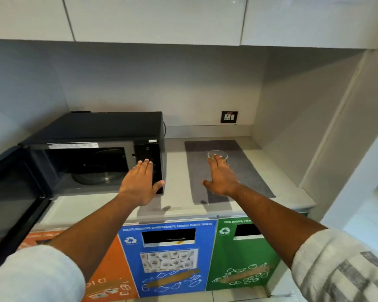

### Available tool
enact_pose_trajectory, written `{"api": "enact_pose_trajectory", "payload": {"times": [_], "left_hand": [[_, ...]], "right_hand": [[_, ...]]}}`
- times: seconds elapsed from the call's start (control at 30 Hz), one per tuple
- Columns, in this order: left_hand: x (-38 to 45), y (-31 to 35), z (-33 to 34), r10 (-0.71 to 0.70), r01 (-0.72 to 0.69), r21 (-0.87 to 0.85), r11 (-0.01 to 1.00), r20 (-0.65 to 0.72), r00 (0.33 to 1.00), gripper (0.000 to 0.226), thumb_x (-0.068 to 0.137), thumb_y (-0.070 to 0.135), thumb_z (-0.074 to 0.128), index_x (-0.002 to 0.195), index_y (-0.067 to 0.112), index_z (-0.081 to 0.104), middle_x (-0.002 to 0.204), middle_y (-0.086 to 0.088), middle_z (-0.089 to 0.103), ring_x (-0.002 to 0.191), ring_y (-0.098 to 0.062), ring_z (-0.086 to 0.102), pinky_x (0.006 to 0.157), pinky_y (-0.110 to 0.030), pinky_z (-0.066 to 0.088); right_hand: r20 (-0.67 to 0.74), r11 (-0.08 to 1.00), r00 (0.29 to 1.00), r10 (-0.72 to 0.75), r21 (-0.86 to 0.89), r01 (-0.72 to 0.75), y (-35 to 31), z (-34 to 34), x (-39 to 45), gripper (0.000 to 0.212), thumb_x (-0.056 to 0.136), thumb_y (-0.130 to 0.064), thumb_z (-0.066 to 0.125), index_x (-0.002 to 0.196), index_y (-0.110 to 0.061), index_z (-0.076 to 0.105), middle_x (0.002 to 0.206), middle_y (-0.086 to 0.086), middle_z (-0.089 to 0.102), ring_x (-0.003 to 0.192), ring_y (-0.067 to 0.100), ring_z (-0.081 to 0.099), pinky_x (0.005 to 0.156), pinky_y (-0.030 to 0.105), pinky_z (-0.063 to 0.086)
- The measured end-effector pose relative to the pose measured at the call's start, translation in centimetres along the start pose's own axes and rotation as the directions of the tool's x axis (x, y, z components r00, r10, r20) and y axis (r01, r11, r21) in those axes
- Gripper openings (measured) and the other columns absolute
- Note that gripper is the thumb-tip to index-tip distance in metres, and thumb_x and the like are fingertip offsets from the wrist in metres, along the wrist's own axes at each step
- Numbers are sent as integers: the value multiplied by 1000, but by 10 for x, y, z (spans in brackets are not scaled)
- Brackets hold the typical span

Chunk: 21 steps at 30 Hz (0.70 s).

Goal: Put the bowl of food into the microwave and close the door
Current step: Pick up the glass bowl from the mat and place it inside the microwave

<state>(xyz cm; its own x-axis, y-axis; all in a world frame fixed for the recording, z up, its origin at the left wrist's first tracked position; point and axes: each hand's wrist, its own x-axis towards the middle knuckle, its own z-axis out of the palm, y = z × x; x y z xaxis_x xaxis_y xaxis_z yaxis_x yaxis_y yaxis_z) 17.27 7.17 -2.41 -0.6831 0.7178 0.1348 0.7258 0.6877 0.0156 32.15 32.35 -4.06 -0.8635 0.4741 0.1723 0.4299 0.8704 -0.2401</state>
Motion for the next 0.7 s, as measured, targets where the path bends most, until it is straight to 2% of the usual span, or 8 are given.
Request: {"api": "enact_pose_trajectory", "payload": {"times": [0.13,0.27,0.43,0.57,0.7], "left_hand": [[24,56,14,29,-26,-72,997,28,999,94,92,74,18,161,10,5,171,-8,4,158,-26,4,127,-41,10],[44,94,30,67,-63,-80,995,44,997,95,91,74,16,162,12,4,171,-8,1,158,-27,1,126,-41,7],[86,127,64,49,-39,-183,982,52,997,92,91,74,16,162,15,9,171,-6,5,158,-26,2,126,-41,8],[130,153,106,-11,19,-331,943,26,1000,84,94,69,19,159,16,21,169,-6,20,157,-26,14,125,-41,15],[181,179,144,-86,97,-483,870,45,995,75,97,64,23,155,16,32,163,-8,36,150,-31,33,120,-45,32]], "right_hand": [[-24,999,999,35,36,-34,52,-2,2,94,83,-53,69,156,-14,25,164,17,24,153,37,22,122,48,25],[3,994,996,89,67,-89,85,10,8,93,87,-60,62,156,-11,24,164,18,26,153,37,21,123,49,25],[-39,946,979,201,265,-184,113,34,33,85,89,-60,60,155,-13,31,159,11,39,147,30,37,117,42,33],[-98,863,951,293,455,-219,133,65,60,66,95,-54,56,150,-19,43,153,8,49,139,28,47,107,30,35],[-94,763,913,398,587,-272,154,93,97,57,101,-48,47,151,-22,43,157,6,46,142,27,46,109,31,34]]}}
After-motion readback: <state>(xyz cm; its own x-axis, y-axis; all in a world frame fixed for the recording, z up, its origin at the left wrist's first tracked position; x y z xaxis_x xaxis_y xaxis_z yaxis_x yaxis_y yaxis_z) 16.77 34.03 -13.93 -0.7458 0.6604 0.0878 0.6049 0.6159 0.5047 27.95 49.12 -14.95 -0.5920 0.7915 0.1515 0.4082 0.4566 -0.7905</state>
